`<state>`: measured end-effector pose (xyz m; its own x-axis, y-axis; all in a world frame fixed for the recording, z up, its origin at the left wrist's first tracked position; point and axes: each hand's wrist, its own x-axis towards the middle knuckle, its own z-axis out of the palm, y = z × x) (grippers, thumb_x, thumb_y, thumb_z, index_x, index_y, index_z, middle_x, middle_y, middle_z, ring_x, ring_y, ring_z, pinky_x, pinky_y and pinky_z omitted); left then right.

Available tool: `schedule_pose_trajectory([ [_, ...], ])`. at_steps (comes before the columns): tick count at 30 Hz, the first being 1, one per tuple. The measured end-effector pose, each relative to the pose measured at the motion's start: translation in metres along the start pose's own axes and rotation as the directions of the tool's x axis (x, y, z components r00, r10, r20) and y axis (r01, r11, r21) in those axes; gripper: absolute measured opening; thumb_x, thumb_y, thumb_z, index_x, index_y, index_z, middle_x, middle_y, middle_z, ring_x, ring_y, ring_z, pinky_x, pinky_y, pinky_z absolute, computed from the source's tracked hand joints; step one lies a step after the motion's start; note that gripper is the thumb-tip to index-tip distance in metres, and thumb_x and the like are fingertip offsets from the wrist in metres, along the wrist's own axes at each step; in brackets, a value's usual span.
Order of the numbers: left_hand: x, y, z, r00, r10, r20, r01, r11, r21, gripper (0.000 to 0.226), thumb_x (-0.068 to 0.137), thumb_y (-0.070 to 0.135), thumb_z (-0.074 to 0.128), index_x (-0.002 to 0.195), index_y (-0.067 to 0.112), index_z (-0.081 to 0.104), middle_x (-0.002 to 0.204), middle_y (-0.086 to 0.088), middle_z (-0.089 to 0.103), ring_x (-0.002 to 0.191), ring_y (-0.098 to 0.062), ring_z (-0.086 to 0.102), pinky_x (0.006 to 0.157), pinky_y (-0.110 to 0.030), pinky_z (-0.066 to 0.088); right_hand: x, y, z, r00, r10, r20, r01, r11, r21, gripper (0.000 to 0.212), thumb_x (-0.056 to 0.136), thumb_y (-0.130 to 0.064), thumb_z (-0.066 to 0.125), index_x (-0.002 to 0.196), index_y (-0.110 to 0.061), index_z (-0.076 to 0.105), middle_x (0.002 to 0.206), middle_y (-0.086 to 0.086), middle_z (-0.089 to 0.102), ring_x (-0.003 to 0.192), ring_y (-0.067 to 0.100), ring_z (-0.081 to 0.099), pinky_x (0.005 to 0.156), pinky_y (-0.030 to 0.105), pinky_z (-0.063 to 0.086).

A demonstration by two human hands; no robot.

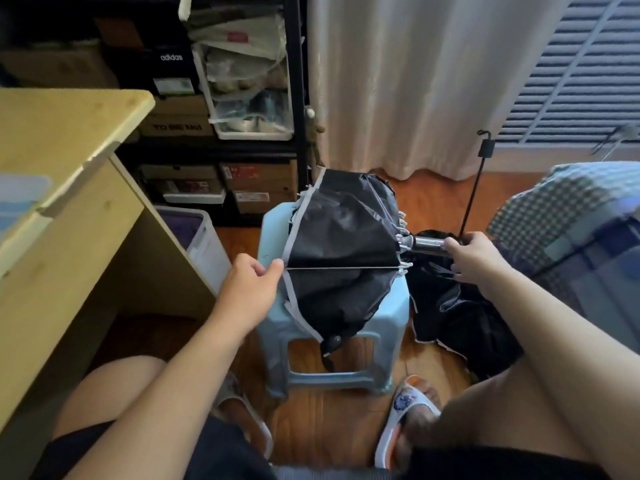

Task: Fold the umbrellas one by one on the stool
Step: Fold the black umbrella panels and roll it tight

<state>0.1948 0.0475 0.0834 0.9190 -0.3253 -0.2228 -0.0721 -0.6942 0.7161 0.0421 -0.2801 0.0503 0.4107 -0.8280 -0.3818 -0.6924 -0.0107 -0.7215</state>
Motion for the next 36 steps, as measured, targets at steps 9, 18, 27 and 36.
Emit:
schedule_pose_trajectory([
  [9,-0.036,-0.016,0.014,0.819,-0.219,0.531,0.162,0.975,0.152,0.049,0.1,0.062,0.048,0.103,0.019,0.072,0.094,0.001,0.075,0.075,-0.014,0.064,0.065,-0.025,0.048,-0.145,0.0,0.027,0.889,-0.125,0.441,0.099,0.992,0.082,0.027,0.103,-0.035,0.06,0.099,-0.012,0.074,0.088,0.003,0.073,0.071,0.014,0.064,0.061,0.025,0.052],
  [18,-0.054,-0.018,0.033,0.782,-0.366,0.504,0.516,0.834,-0.195,0.034,0.094,0.049,0.068,0.104,0.017,0.074,0.104,-0.003,0.073,0.097,-0.022,0.066,0.076,-0.034,0.053,-0.135,0.01,0.051,0.939,-0.246,0.239,0.22,0.967,0.13,0.04,0.092,0.005,0.062,0.113,-0.028,0.062,0.1,0.0,0.058,0.073,0.013,0.057,0.06,0.021,0.046],
  [27,-0.058,-0.001,0.032,0.88,-0.207,0.428,0.405,0.797,-0.447,0.009,0.098,0.025,0.065,0.098,0.017,0.069,0.1,-0.01,0.077,0.101,-0.026,0.069,0.098,-0.043,0.049,-0.135,0.011,0.064,0.789,-0.606,0.105,0.615,0.776,-0.138,0.027,0.086,-0.019,0.082,0.11,-0.02,0.07,0.108,-0.007,0.052,0.108,0.015,0.046,0.093,0.026,0.037],
  [36,-0.057,0.016,0.012,0.986,0.137,0.095,-0.026,0.688,-0.725,0.011,0.102,0.023,0.06,0.096,0.018,0.068,0.101,-0.007,0.077,0.103,-0.023,0.072,0.098,-0.046,0.056,-0.134,0.005,0.052,0.742,-0.666,-0.073,0.661,0.746,-0.083,0.029,0.082,-0.013,0.085,0.075,-0.031,0.062,0.092,-0.014,0.063,0.098,0.017,0.055,0.088,0.032,0.043],
])
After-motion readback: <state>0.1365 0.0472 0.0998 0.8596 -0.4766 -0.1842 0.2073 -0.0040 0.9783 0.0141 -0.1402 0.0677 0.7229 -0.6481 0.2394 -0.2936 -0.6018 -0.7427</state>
